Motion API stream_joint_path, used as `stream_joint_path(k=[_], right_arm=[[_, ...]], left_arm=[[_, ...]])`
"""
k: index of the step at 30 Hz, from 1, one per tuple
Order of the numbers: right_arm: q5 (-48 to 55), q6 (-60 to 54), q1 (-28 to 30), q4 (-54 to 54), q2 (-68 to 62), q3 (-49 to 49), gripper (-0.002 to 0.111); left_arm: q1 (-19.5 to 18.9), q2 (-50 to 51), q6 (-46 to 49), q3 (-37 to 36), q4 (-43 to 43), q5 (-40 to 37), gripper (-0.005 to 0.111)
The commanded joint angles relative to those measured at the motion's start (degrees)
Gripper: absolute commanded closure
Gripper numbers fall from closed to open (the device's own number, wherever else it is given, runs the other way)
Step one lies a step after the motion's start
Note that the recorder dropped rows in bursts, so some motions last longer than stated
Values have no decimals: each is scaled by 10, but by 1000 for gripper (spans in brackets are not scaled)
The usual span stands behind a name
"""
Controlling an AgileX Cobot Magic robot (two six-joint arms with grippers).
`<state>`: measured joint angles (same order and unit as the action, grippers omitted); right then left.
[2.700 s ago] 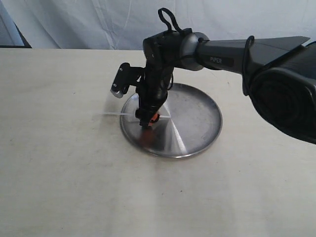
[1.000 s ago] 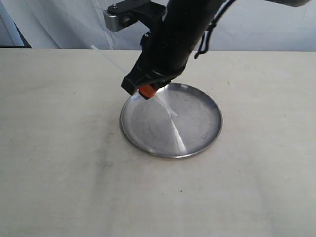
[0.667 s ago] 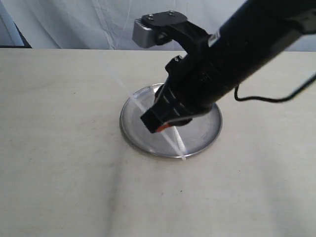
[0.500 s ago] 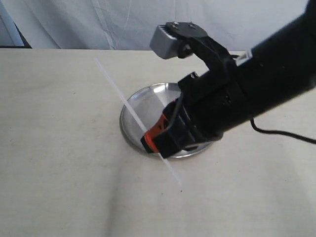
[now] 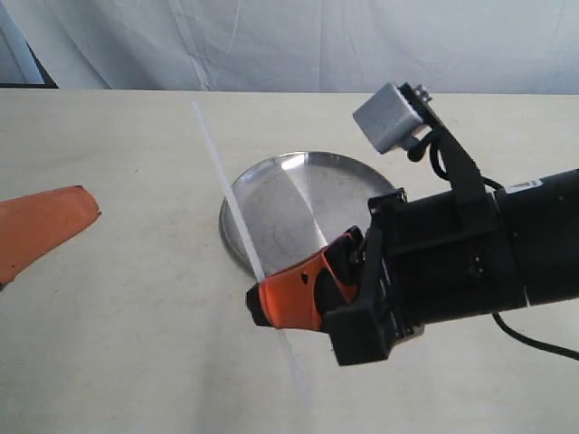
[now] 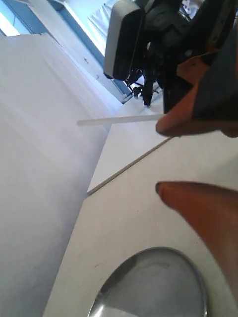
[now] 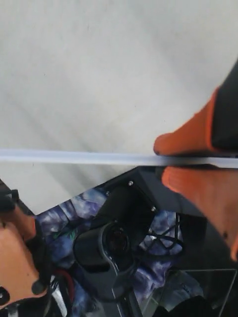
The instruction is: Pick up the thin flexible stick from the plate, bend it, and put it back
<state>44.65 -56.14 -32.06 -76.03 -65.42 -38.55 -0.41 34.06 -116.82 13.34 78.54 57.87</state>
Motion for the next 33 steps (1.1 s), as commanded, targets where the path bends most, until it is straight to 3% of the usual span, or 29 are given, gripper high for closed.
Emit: stream_joint_path(k=[1,4,9,16,19,24,33], right_arm=[[-33,-9,-42,-28,-12,1,109],[-60,-38,-74,-66,-39,1,109],[-70,-83,-103,-139,-74,-1,109],[-64,-128,-103,-199,-80,-1,109],[-63,-129,-103,-204,-81,-1,109],[-57,-163,-103,-239,-81,-1,109],[-54,-163,-103,-239,-81,-1,109]], left_arm=[[14,27,7,3,-82,11,40],[38,45,0,3,-131,14,38],[75,85,-1,5,-118,23,39],[76,126,18,20,-110,21,40],[76,143,25,39,-112,19,46],[92,181,102,71,-115,26,67],[146,237,155,114,-117,21,68]])
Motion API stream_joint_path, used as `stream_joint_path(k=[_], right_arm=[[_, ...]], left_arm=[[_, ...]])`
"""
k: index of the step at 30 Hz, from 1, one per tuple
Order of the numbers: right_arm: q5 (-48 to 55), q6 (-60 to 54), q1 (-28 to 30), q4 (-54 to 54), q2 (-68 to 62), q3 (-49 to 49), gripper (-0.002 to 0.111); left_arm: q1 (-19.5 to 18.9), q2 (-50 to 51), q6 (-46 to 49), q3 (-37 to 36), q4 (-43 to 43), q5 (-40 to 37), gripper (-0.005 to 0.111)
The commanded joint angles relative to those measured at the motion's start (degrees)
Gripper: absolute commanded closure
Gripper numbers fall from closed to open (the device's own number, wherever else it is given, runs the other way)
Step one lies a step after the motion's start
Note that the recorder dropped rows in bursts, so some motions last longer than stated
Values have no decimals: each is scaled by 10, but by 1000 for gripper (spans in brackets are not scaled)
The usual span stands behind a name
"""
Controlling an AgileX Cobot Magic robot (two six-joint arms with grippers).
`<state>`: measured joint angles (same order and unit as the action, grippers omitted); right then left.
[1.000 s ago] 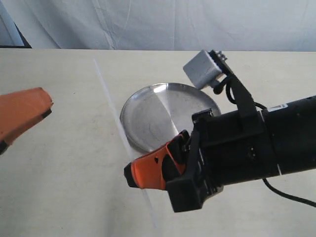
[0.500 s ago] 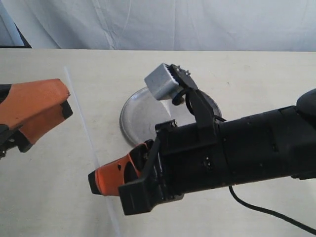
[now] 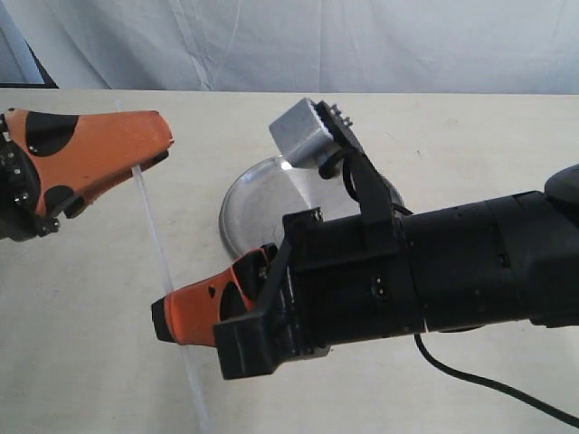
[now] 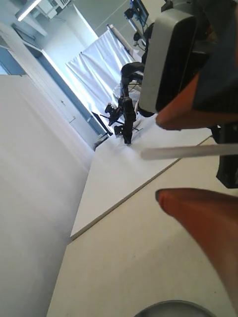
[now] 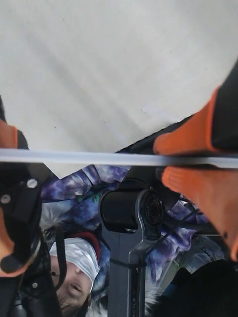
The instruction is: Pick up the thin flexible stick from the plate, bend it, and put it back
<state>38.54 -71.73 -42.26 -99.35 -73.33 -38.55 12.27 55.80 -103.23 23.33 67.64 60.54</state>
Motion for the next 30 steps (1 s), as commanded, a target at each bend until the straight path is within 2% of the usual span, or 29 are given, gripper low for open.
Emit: stream_joint_path(k=[1,4,8,17,19,21,25,27,30], right_arm=[[7,-7,-1,-6,-2,-1,109],[7,-7,-1,-6,-2,-1,109],[5,-7,-1,-6,-2,-1,109],[-6,-21,-1,-6,-2,-1,108],[-14,-21,-1,-6,-2,-1,99],[-26,-21,-1,-6,-2,-1,83],[-71,-21,-1,-6,-2,-1,39],[-85,-20,-1,5,-2,-1,35],[-86,-17,-1,27,-2,-1,42]], left_arm=[[23,26,19,15,-8,-6,68],[25,36,19,15,-7,-8,77],[25,37,69,15,-6,-5,107],[25,37,95,15,-16,-6,106],[25,37,90,15,-18,-6,106],[25,37,82,15,-23,-6,106],[25,37,78,15,-27,-6,106],[25,37,77,15,-27,-4,106],[26,37,67,15,-36,-3,106]])
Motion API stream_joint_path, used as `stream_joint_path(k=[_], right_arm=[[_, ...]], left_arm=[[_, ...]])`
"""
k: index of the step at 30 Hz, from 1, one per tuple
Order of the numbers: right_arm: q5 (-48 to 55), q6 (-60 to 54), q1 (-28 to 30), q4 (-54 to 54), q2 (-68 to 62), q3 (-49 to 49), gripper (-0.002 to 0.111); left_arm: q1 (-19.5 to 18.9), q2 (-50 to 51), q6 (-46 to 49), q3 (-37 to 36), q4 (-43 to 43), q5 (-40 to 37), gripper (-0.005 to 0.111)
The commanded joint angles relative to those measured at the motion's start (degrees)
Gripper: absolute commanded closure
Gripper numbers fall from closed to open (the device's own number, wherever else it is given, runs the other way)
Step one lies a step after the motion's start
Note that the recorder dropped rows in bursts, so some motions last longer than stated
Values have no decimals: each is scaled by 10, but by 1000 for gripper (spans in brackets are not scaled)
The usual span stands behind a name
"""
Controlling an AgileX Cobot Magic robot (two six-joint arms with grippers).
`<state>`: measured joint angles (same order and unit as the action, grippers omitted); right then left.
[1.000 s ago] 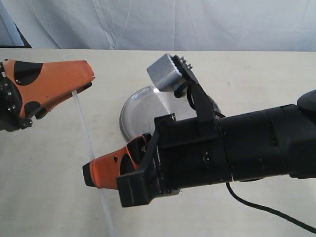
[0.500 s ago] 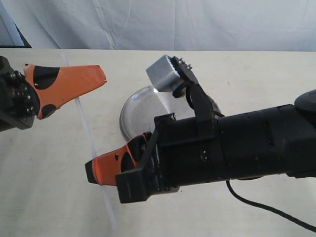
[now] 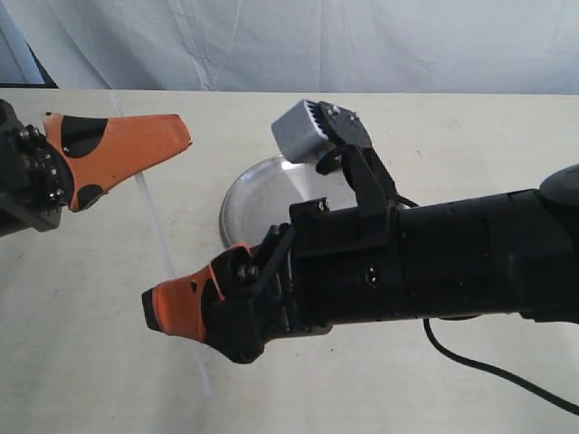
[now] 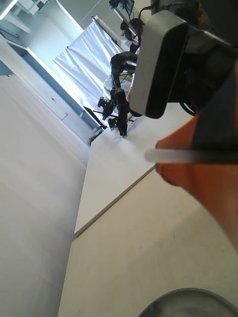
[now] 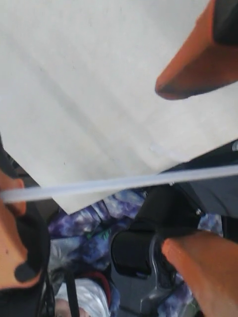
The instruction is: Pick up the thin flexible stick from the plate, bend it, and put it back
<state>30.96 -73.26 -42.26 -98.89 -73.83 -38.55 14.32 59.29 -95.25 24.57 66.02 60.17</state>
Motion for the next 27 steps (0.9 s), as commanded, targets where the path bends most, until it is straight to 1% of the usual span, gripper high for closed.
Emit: stream_joint_path(k=[1,3,4,8,11,13,17,21,23,25,27], right_arm=[[-10,-2,-1,24,3,-1,45],[-10,-2,-1,27,3,-1,50],[-10,-2,-1,31,3,-1,51],[-7,-2,-1,44,-13,-1,51],[7,-2,-1,33,-36,-1,52],[26,-2,-1,21,-52,-1,62],[79,-3,-1,0,-68,-1,109],[158,-3,-1,-8,-63,-1,108],[205,-3,-1,-11,-54,-1,108],[226,-3,-1,-11,-37,-1,109],[217,-3,-1,-11,-11,-1,109]], left_arm=[[7,2,-17,3,-22,1,106],[7,2,-21,3,-29,9,106],[7,2,-21,3,-32,13,106],[7,2,-27,3,-46,22,106],[7,2,-35,3,-52,30,106],[7,2,-44,3,-48,34,106],[7,2,-53,3,-24,34,106],[7,3,-37,7,-19,15,106],[7,7,-38,25,18,15,107],[23,11,-48,52,63,15,107],[53,17,-49,80,103,3,107]])
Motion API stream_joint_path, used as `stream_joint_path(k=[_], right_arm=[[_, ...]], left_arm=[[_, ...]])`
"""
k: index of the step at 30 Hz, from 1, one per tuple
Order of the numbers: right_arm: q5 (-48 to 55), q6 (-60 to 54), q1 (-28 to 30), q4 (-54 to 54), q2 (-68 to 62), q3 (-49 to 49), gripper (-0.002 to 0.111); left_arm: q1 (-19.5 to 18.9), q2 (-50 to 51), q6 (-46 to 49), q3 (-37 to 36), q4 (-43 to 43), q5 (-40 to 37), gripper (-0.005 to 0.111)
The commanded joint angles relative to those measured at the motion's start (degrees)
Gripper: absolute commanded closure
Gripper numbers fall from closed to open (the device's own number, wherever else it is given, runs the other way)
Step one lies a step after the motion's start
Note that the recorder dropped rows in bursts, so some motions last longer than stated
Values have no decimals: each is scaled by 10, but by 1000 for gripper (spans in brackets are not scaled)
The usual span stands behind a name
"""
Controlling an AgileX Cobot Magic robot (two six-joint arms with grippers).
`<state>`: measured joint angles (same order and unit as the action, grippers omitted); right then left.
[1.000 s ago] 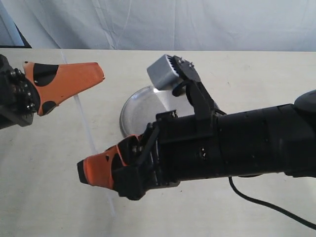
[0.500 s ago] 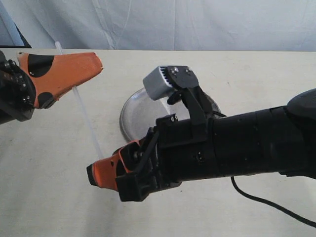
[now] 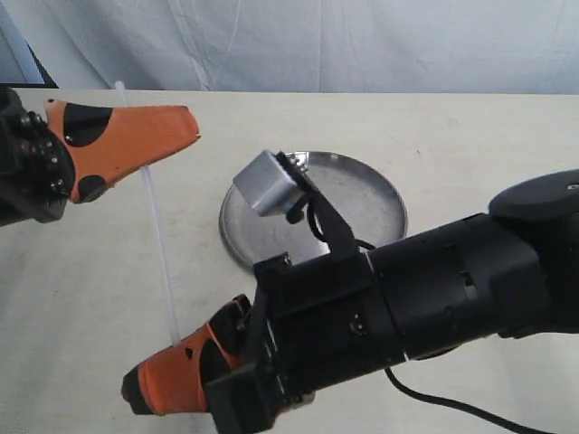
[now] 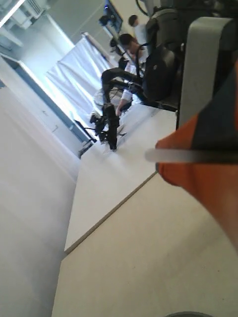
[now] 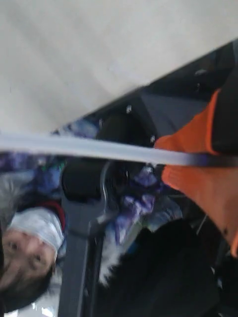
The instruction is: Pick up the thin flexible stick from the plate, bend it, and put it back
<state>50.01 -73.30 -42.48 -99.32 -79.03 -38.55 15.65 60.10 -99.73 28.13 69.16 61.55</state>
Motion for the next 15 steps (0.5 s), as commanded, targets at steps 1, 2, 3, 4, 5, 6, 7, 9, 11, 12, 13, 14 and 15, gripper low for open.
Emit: stream_joint_path(k=[1,2,3,4,5,6,7,9,11,12,13,14,15], right_arm=[[10,-3,1,-6,57,-1,109],[-9,2,1,-6,71,-1,109],[-31,17,1,3,88,-1,109],[-54,36,1,24,107,-1,109],[-72,53,1,52,122,-1,109],[-94,76,1,80,141,-1,109],[-115,101,1,108,160,-1,109],[-151,140,1,145,193,-1,109],[-195,165,1,169,221,-1,109],[-210,173,1,178,229,-1,109],[-228,184,1,194,234,-1,109],[-242,201,1,217,235,-1,109],[-249,224,1,244,234,-1,109]], left_arm=[[58,13,-5,61,98,-28,107],[75,16,-11,76,126,-52,107],[89,17,-20,90,151,-77,107],[101,20,-27,101,168,-106,107],[111,23,-31,109,179,-133,107],[117,25,-31,113,184,-150,107],[122,31,-31,118,190,-165,107],[131,44,-31,122,198,-169,107],[148,58,-31,124,197,-165,107],[159,64,-31,125,195,-162,107],[172,68,-31,125,189,-157,107],[183,72,-31,126,179,-153,107],[195,74,-31,127,167,-150,107]])
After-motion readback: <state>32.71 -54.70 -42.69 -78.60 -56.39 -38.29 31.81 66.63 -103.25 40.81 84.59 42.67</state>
